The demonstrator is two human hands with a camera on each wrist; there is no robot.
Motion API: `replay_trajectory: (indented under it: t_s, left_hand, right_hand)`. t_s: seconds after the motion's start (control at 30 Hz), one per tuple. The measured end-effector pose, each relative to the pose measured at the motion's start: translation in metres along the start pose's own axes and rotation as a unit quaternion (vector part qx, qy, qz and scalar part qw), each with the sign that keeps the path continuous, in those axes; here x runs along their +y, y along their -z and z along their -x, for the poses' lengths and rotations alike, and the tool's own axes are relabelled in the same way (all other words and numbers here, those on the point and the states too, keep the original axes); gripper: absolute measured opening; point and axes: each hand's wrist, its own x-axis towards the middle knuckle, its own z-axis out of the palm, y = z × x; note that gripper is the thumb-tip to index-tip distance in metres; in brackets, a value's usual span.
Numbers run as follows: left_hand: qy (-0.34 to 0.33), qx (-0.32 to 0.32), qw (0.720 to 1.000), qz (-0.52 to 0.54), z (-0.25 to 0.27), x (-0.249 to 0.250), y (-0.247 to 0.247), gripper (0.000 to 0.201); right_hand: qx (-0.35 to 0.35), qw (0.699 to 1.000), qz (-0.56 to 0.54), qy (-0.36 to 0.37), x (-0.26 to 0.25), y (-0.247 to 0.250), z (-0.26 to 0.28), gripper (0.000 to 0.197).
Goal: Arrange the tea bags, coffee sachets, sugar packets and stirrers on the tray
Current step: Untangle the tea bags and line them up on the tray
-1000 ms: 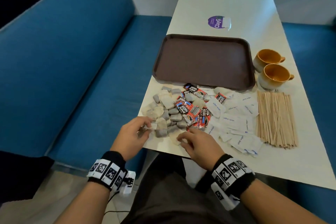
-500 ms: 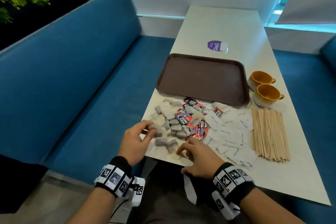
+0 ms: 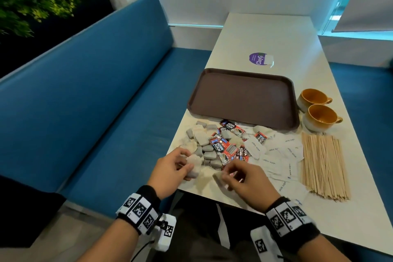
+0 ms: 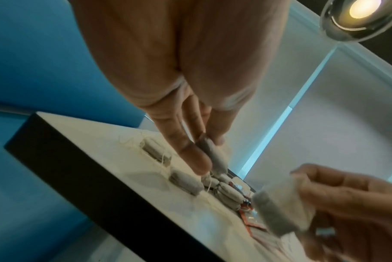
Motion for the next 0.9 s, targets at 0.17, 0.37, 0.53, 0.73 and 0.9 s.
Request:
replay_trajectory:
  t_s: [0.17, 0.37, 0.53, 0.73, 0.9]
  left_hand:
    - [0.012, -0.028, 0.999, -0.021, -0.001, 0.016, -0.001, 0.026]
    - [-0.006, -0.057, 0.998, -0.009, -0.012, 0.038, -0.004, 0.02]
    - [0.001, -0.108, 0.994, -0.019, -0.011, 0.051, -0.022, 0.023]
    - [-0.029, -0.148, 0.985, 0.081, -0.013, 0.059, -0.032, 0.017]
    - [-0.038, -0.134, 0.986, 0.094, -0.014, 0.053, -0.036, 0.019]
  right_hand:
    - [0.029, 0.993, -0.114, -0.022, -0.011, 0.012, -0.002, 0.006]
    - [-0.025, 0.99, -0.139, 0.018, -0.03, 0.019, -0.002, 0.01]
    - [-0.07, 0.989, -0.13, 0.017, -0.037, 0.03, -0.013, 0.013]
    - [0.017, 0.99, -0.135, -0.029, -0.032, 0.034, -0.031, 0.011]
    - [0.044, 0.987, -0.146, -0.055, -0.031, 0.027, -0.035, 0.011]
